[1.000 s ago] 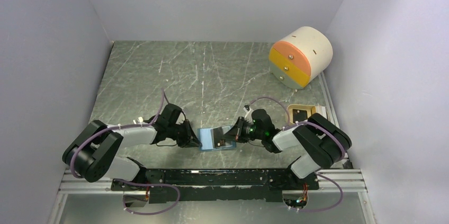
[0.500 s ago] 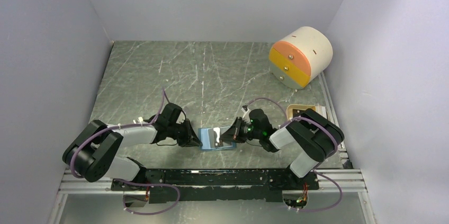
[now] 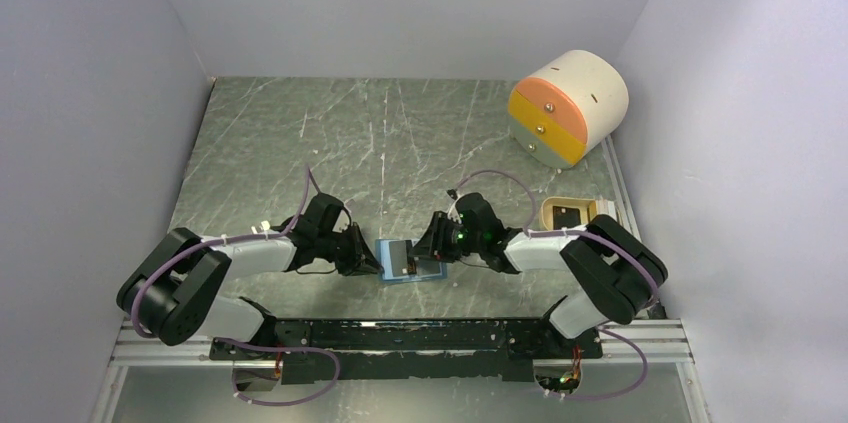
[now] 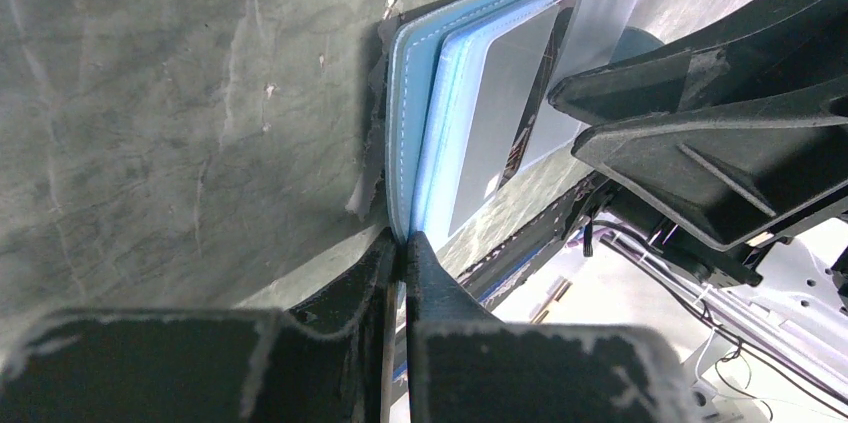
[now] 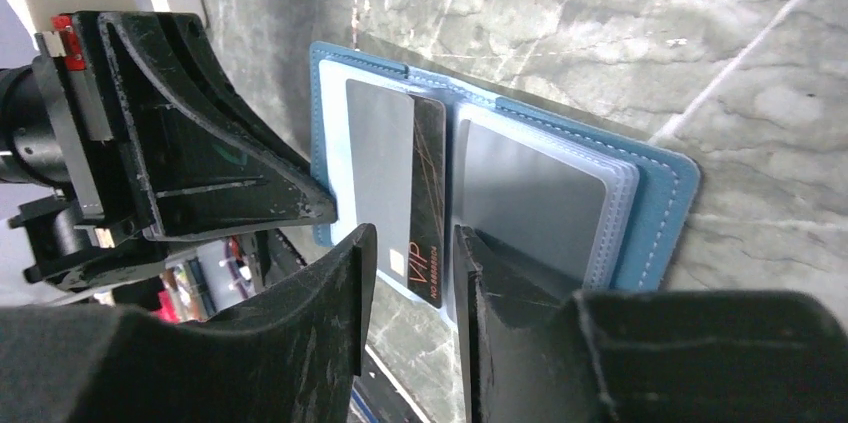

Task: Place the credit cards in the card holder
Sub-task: Insert the credit card into the card holder.

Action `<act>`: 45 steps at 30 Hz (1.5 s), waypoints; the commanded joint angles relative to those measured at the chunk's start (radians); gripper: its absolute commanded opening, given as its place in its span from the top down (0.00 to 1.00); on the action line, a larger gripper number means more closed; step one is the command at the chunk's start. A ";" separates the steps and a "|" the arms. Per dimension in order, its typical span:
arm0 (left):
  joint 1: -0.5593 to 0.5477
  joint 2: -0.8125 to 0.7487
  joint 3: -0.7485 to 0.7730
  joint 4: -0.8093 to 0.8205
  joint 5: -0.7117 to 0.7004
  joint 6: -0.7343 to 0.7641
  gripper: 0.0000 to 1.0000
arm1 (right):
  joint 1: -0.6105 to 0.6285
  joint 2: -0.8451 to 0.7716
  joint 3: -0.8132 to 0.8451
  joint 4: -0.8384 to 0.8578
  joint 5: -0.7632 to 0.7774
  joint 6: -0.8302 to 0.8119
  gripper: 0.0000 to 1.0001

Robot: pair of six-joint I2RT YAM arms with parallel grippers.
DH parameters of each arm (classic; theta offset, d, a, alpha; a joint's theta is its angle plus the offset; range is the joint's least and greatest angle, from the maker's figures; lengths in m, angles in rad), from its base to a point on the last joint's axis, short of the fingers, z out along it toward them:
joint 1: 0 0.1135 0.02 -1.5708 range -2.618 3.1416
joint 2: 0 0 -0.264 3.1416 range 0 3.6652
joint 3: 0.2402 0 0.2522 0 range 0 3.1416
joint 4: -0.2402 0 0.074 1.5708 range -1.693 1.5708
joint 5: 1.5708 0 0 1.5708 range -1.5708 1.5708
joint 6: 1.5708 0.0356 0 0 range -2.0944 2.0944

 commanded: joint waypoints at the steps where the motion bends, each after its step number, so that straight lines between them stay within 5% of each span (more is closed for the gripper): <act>1: -0.003 -0.013 0.001 0.037 0.019 -0.007 0.91 | 0.007 -0.027 0.031 -0.143 0.061 -0.066 0.62; 16: -0.003 -0.037 0.001 0.028 0.014 -0.013 0.91 | 0.101 0.076 0.104 -0.024 0.035 -0.007 0.62; 45: -0.005 -0.003 0.079 0.021 0.020 0.006 0.79 | 0.097 0.097 0.031 0.078 -0.006 -0.009 0.68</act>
